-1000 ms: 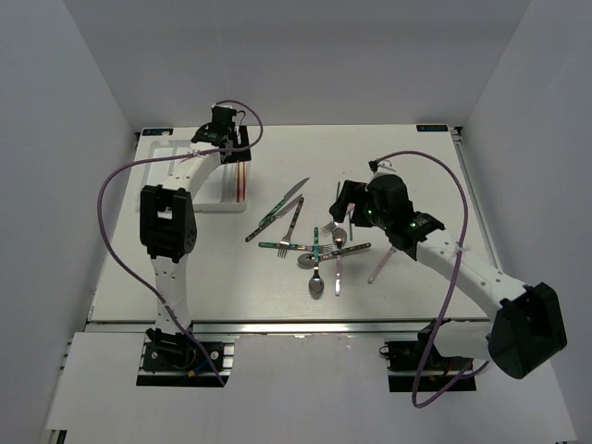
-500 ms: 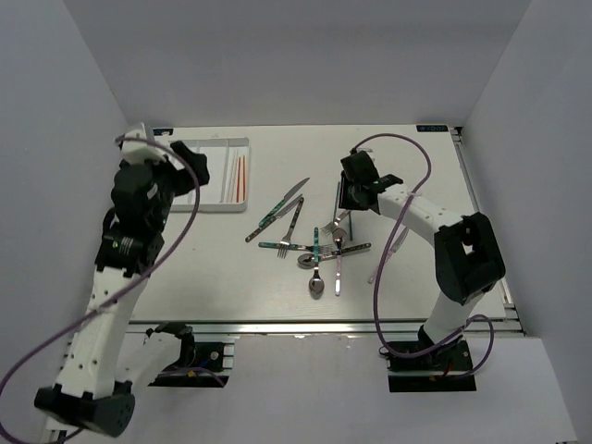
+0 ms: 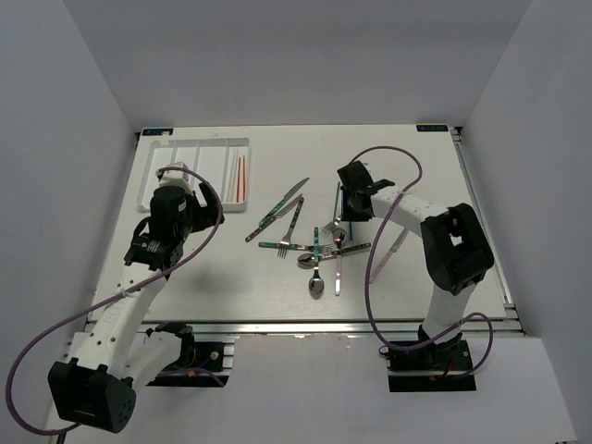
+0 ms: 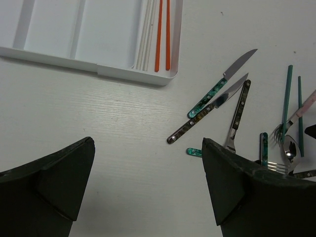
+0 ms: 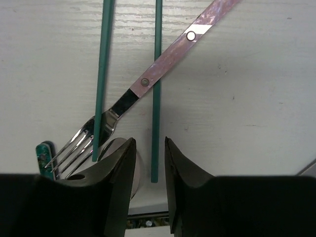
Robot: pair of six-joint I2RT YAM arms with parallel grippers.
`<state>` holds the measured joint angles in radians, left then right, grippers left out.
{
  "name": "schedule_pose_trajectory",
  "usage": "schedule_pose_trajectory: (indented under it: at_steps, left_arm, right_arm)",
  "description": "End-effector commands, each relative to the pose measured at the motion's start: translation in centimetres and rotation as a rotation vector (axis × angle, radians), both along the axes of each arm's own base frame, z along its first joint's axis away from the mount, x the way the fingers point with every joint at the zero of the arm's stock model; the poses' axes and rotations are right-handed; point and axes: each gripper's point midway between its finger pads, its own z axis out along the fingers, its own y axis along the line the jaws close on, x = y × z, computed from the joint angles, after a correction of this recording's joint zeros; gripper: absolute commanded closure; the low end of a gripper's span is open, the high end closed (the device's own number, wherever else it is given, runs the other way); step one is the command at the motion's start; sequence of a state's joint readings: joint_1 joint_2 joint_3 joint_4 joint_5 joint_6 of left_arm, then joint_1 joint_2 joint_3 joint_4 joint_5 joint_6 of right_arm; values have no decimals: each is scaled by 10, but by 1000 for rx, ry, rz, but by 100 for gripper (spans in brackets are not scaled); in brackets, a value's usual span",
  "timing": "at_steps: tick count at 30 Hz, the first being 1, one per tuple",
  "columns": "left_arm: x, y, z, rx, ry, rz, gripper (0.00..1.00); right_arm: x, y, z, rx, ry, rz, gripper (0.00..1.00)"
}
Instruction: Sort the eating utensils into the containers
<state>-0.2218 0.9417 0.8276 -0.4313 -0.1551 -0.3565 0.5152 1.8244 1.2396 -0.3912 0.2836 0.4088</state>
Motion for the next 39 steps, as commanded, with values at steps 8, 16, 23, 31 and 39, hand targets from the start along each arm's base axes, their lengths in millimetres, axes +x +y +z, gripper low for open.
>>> schedule_pose_trajectory:
  at_steps: [8, 16, 23, 31, 39]
  left_arm:
    - [1, -10, 14, -28, -45, -50, 2]
    - [1, -13, 12, -33, -36, -67, 2]
    - [1, -14, 14, -36, -42, -70, 2]
    - [0, -17, 15, -46, -42, -84, 2]
    - [0, -18, 18, -53, -53, -87, 2]
  right_arm:
    - [-4, -14, -44, -31, 87, -1, 74]
    - [0, -33, -37, -125, 78, -13, 100]
    - [1, -46, -15, -231, 95, 50, 100]
    - [-1, -43, 9, -173, 170, 159, 100]
    - [13, -71, 56, -287, 44, 11, 100]
